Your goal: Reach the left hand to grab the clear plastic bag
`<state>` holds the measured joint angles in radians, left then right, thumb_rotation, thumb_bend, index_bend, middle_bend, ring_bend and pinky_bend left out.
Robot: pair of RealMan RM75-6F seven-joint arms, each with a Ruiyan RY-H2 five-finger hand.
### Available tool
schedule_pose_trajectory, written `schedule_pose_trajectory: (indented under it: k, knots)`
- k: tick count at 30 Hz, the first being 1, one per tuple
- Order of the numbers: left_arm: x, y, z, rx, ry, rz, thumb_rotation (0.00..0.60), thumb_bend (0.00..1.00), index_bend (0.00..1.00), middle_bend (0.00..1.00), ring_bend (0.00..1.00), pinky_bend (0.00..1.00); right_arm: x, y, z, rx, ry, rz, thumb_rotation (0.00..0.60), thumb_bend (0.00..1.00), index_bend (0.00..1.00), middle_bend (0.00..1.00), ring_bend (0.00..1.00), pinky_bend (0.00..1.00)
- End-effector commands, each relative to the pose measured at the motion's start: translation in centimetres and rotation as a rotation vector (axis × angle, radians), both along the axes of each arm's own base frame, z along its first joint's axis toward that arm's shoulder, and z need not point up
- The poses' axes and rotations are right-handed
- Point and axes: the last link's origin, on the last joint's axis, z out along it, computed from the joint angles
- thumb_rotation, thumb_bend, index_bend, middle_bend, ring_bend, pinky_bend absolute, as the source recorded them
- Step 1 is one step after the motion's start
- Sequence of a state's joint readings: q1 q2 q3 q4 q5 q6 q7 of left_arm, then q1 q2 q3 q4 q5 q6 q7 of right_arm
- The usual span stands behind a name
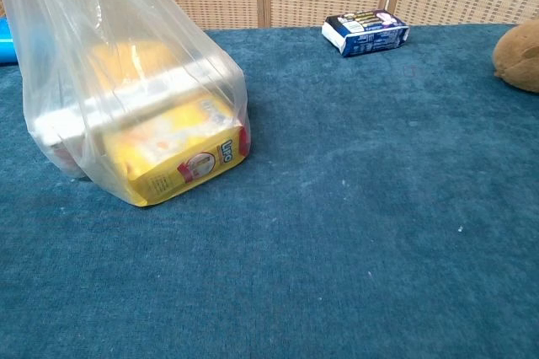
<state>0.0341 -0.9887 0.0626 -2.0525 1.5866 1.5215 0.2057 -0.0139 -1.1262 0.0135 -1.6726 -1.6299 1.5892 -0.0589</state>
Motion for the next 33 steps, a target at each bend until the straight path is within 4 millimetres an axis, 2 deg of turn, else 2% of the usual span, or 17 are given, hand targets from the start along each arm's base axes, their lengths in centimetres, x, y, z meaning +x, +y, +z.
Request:
schedule_pose_trajectory:
  k: [1,14,20,29,33]
  knots:
    - [-0.1,0.0,0.0,-0.002,0.001,0.003,0.422,0.20,0.36,0.33,0.26,0.19,0.0,-0.1,-0.1,0.000,0.000,0.002,0.274,0.22,0.34,0.39,0.35,0.29]
    - [-0.1,0.0,-0.1,-0.005,-0.016,0.006,0.420,0.20,0.36,0.33,0.26,0.19,-0.1,-0.1,0.1,-0.009,-0.007,-0.003,0.272,0.22,0.34,0.39,0.35,0.28]
    - [-0.3,1.1,0.4,0.010,-0.097,0.007,0.424,0.20,0.37,0.33,0.26,0.19,-0.2,0.2,0.1,-0.015,-0.010,-0.007,0.275,0.22,0.34,0.39,0.35,0.28]
    - [0.5,4.1,0.6,-0.035,-0.381,0.015,0.420,0.20,0.37,0.33,0.26,0.19,-0.4,0.3,0.5,-0.027,-0.009,-0.010,0.276,0.22,0.34,0.39,0.35,0.28]
    - [1.3,6.0,0.5,-0.085,-0.588,0.035,0.410,0.20,0.37,0.33,0.26,0.20,-0.6,0.4,0.5,-0.027,-0.006,-0.017,0.273,0.22,0.34,0.39,0.35,0.28]
